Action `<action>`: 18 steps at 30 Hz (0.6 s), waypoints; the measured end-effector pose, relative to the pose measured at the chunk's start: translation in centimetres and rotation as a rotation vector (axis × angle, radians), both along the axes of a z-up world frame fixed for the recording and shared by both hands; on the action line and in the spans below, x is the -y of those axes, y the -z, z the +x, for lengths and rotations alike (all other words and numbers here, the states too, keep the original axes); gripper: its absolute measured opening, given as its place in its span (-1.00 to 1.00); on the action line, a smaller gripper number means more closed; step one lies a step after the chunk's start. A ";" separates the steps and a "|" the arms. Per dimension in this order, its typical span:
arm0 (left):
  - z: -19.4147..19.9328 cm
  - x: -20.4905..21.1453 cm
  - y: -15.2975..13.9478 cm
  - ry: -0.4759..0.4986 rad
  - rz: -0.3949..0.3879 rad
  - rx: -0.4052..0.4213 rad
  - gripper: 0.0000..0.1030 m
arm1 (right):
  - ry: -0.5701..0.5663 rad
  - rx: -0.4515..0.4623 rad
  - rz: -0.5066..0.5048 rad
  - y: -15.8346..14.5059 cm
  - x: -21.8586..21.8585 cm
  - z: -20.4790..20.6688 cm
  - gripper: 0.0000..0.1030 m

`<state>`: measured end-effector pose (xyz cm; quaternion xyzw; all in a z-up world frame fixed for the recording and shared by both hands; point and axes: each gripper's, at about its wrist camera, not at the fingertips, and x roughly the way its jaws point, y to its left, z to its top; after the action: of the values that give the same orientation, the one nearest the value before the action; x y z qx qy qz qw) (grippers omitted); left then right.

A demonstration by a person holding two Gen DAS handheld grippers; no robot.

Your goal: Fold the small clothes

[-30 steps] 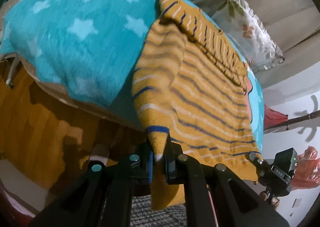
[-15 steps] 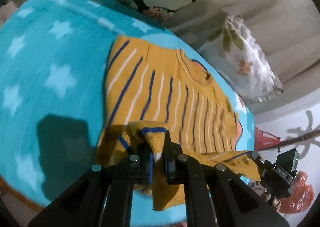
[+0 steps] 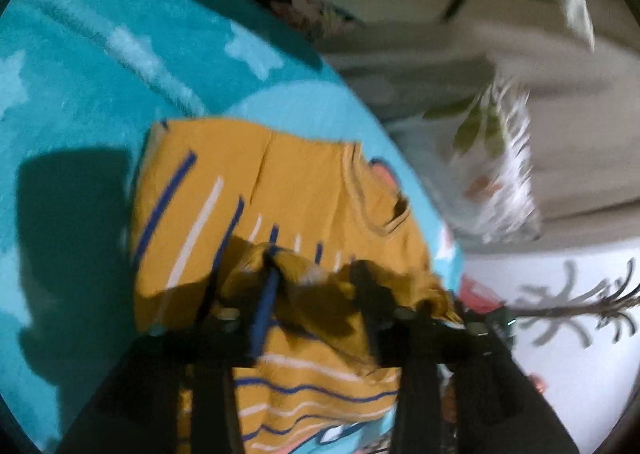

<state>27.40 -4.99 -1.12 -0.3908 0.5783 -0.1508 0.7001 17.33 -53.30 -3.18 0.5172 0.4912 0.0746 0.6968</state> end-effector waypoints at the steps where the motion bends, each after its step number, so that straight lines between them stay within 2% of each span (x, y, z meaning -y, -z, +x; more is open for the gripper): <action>1: 0.3 -0.7 -0.2 -0.021 -0.013 0.014 -0.04 | 0.022 0.009 0.036 0.1 0.4 0.2 -0.17; 3: 0.8 -1.6 -0.8 -0.042 -0.011 0.032 -0.01 | 0.053 0.016 0.071 0.3 0.8 0.5 -0.05; 7: 1.0 -2.6 -1.9 -0.063 0.056 0.056 0.21 | 0.073 0.017 0.040 -0.1 1.1 0.9 -0.01; 13: -2.0 -3.2 -2.2 -0.007 0.268 0.065 0.26 | 0.056 0.074 -0.051 -2.6 1.0 1.3 0.14; 15: -3.8 -2.6 -1.8 0.048 0.379 0.062 0.26 | 0.044 0.087 -0.099 -3.6 1.0 1.1 0.15; 18: -6.3 -1.7 -1.1 0.144 0.474 0.070 0.26 | -0.034 0.088 -0.216 -4.9 -0.2 0.1 0.16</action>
<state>21.15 -3.32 0.01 -0.1682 0.5993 -0.0737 0.7792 17.46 -53.05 1.73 0.4272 0.4739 0.0557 0.7680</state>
